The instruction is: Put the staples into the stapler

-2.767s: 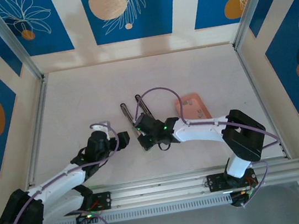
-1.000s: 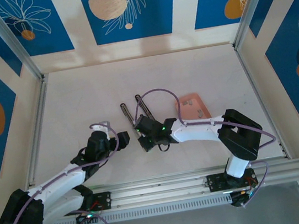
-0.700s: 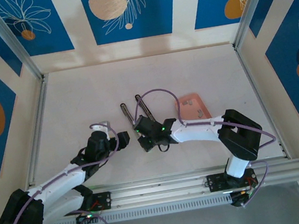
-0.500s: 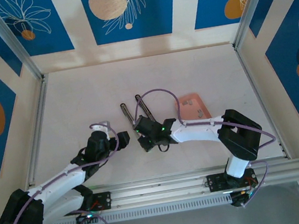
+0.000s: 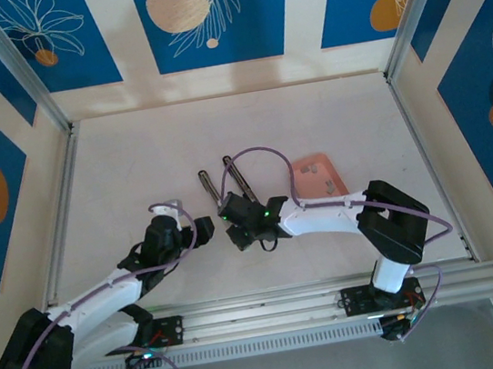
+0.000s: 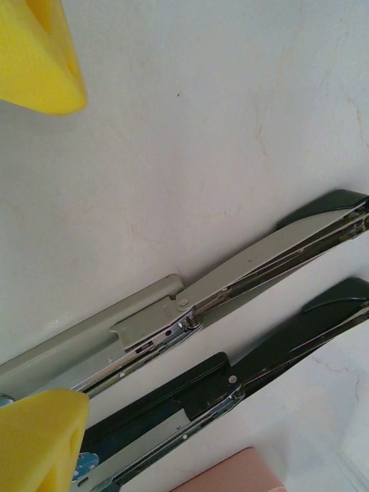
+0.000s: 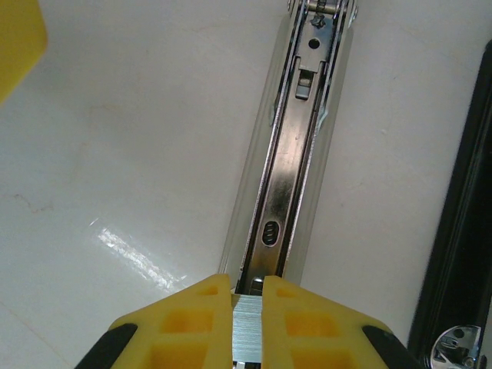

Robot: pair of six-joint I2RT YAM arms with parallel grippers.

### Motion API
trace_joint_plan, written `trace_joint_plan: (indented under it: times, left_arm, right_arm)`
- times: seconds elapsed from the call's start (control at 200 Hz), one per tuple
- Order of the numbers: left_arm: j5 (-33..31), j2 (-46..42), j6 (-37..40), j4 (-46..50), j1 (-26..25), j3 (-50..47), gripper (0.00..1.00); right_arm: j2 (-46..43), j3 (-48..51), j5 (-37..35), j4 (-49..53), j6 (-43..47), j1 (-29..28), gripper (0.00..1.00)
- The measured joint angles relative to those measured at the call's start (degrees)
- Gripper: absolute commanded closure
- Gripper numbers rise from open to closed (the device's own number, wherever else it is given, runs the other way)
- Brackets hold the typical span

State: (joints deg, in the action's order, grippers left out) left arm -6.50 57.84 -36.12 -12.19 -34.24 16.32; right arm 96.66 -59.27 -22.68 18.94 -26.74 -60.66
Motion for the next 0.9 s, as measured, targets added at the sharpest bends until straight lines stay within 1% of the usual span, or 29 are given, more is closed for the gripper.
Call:
trace_joint_plan:
  times: [0.24, 0.9]
  left_arm:
    - [0.0, 0.1, 0.0, -0.6, 0.0, 0.0, 0.09]
    - [0.0, 0.1, -0.5, -0.6, 0.0, 0.0, 0.09]
  right_arm:
    - [0.0, 0.0, -1.4, 0.0, 0.0, -0.5, 0.87]
    - [-0.3, 0.7, -2.2, -1.0, 0.0, -0.5, 0.87]
